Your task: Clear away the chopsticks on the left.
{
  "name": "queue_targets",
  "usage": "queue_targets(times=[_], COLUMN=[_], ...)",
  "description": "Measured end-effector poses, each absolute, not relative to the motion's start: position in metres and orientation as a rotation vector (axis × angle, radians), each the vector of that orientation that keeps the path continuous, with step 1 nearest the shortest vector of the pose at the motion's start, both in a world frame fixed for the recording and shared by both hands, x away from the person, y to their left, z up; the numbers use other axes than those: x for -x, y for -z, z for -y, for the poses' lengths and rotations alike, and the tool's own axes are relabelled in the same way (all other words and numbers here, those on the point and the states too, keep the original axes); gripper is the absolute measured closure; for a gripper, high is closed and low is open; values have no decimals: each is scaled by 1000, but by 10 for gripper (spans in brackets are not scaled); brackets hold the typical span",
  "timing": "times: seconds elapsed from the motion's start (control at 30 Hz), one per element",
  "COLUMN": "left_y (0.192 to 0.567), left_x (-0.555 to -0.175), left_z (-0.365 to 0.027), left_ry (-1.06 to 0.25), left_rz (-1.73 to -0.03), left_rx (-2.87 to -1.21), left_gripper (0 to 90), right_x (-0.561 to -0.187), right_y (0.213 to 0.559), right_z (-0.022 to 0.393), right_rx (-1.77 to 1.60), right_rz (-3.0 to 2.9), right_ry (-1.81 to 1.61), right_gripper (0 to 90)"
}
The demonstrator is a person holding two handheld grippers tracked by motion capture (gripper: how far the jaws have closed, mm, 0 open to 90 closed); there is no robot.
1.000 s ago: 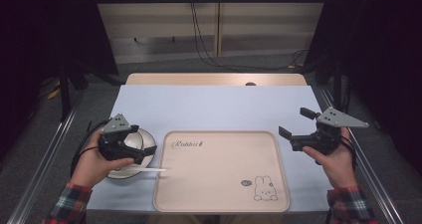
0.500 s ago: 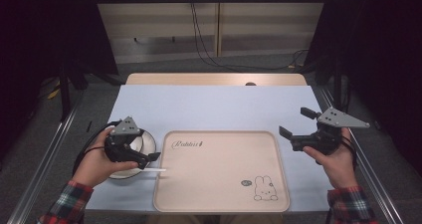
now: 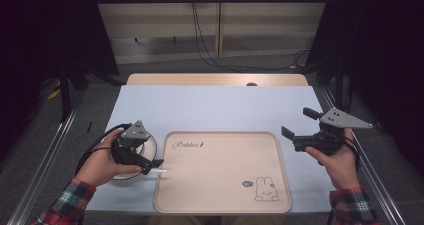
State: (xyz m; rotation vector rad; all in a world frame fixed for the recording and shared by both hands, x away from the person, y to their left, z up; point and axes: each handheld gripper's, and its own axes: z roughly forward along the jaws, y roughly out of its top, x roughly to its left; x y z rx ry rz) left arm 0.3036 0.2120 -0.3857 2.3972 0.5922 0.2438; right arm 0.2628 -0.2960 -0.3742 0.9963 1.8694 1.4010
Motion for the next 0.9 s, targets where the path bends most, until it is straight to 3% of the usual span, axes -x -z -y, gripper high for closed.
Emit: queue_targets(times=[0.33,0.9], left_y=[389,390], left_x=[-304,-299], left_z=[-207,-210], left_ry=[-190,-151], left_rz=[-550,-439], left_rx=[-2450,-2547], left_gripper=[100,275], right_x=[-263,-263], right_y=[374,375], right_z=[295,294], right_rx=[-993,-985], right_rz=[-1878,-1879], right_ry=[-1397,-1396], right_gripper=[19,21])
